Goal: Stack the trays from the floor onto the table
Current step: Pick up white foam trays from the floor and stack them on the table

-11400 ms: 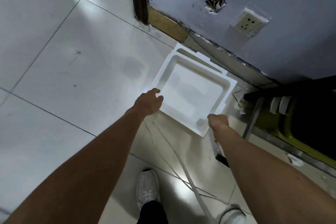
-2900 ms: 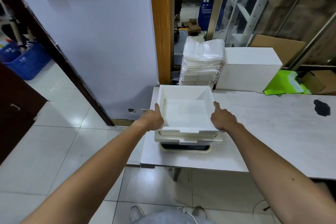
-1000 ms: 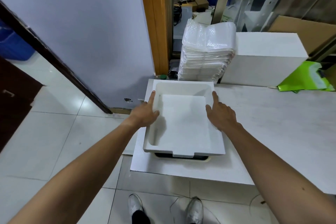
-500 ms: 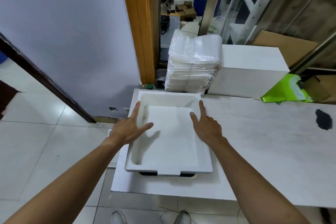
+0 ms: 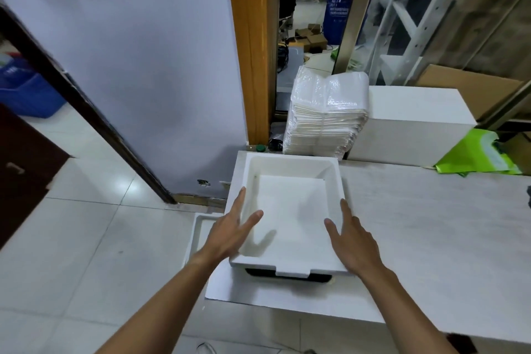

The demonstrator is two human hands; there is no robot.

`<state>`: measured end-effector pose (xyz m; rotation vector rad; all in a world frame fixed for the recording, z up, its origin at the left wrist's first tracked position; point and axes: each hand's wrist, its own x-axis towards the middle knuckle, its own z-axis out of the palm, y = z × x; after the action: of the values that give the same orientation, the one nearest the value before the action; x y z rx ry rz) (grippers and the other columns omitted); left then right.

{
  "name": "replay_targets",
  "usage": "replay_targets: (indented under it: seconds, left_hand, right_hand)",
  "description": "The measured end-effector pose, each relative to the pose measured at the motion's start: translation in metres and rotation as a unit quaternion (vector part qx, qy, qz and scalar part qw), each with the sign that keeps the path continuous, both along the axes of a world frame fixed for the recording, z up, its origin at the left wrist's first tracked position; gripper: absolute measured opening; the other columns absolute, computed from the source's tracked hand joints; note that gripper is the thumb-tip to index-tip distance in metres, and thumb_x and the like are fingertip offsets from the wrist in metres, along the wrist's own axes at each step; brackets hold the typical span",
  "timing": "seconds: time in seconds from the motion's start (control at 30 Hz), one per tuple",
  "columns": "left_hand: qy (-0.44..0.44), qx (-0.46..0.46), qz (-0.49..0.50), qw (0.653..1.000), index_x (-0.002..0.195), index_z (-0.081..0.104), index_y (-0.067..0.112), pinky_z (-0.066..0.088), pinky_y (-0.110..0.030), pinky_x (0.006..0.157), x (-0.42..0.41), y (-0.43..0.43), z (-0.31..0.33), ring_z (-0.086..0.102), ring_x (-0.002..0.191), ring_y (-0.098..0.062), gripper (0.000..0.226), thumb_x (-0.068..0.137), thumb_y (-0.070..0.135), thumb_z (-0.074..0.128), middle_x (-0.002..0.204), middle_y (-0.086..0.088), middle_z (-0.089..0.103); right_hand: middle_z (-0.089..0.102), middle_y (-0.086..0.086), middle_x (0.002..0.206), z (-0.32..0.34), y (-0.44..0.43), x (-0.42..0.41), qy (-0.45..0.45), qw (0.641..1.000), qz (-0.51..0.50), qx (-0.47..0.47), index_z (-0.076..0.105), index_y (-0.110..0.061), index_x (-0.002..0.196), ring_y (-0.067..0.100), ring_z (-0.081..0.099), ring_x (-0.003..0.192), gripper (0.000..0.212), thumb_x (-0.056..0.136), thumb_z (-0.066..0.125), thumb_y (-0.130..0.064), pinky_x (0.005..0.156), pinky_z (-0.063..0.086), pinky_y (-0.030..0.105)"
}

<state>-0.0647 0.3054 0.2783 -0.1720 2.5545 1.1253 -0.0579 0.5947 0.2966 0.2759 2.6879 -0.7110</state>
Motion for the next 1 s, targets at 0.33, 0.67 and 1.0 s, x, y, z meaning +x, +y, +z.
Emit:
replay_targets:
  seconds: [0.33, 0.67, 1.0]
  left_hand:
    - [0.002, 0.031, 0.017, 0.999, 0.148, -0.006, 0.062, 0.034, -0.047, 0.113, 0.065, 0.004, 0.005, 0.045, 0.138, -0.032, 0.075, 0.088, 0.079, 0.037, 0.162, 0.009, 0.024]
    - [-0.016, 0.022, -0.024, 0.999, 0.144, -0.013, 0.065, 0.054, -0.049, 0.094, 0.074, -0.005, 0.001, 0.071, 0.096, -0.026, 0.082, 0.082, 0.086, 0.036, 0.156, -0.005, 0.039]
    - [-0.044, -0.063, -0.056, 0.995, 0.153, 0.0, 0.051, 0.041, -0.052, 0.108, 0.067, -0.029, 0.032, 0.056, 0.127, -0.033, 0.081, 0.085, 0.083, 0.029, 0.143, -0.009, 0.056]
  right_hand:
    - [0.036, 0.003, 0.155, -0.003, 0.003, 0.066, 0.031, 0.998, -0.012, -0.044, -0.004, -0.046, 0.157, 0.029, 0.054, 0.125, 0.062, 0.104, 0.026, -0.055, 0.103, 0.043, 0.044]
    - [0.041, 0.006, 0.155, -0.001, 0.004, 0.07, 0.015, 1.0, 0.002, -0.021, -0.01, -0.048, 0.155, 0.032, 0.055, 0.125, 0.062, 0.102, 0.021, -0.06, 0.101, 0.045, 0.046]
    - [0.034, 0.015, 0.151, 0.011, -0.002, 0.056, 0.078, 0.986, 0.06, 0.136, 0.018, -0.023, 0.159, 0.03, 0.037, 0.134, 0.061, 0.104, 0.027, -0.049, 0.109, 0.033, 0.042]
